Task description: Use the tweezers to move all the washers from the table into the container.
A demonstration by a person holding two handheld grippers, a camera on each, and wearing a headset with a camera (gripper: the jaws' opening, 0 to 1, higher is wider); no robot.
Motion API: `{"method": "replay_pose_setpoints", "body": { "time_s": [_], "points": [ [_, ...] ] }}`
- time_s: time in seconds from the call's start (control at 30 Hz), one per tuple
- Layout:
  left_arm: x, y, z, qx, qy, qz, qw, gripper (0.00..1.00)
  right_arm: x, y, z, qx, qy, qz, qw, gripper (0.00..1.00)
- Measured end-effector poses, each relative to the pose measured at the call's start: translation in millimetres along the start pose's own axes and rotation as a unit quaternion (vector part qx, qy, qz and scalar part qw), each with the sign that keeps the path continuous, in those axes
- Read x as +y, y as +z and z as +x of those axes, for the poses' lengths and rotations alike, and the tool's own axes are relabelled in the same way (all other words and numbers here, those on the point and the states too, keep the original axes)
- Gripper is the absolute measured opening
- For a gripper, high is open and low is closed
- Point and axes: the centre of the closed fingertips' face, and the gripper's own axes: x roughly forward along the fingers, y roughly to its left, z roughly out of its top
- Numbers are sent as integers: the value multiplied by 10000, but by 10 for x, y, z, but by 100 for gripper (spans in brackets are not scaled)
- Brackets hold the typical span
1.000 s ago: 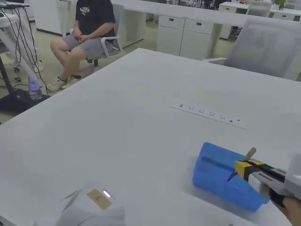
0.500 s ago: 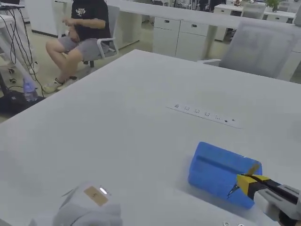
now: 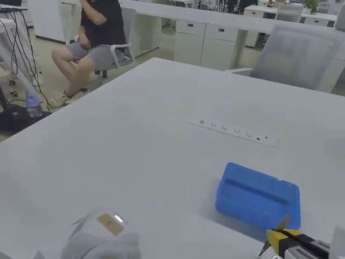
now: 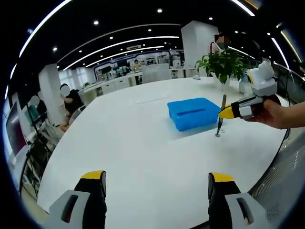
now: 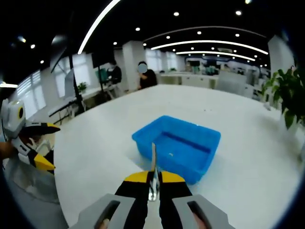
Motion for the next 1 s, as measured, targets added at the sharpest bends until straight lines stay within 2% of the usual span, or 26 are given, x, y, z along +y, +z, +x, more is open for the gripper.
{"method": "replay_pose_setpoints", "body": {
  "time_s": [0.13, 0.5, 0.83, 1.0],
  "points": [
    [-4, -5, 3, 14, -8, 11, 10000, 90, 1, -2, -5, 2, -10, -27, 10000, 3],
    [1, -12, 6, 28, 5, 23, 10000, 90, 137, -41, -33, -154, 53, -492, 9987, 2],
    [1, -17, 6, 37, 5, 39, 10000, 90, 37, 14, -3, -43, 23, -221, 9997, 0],
    [7, -15, 5, 29, 18, 31, 10000, 90, 52, 53, -16, -71, 52, -256, 9996, 0]
  ]
}}
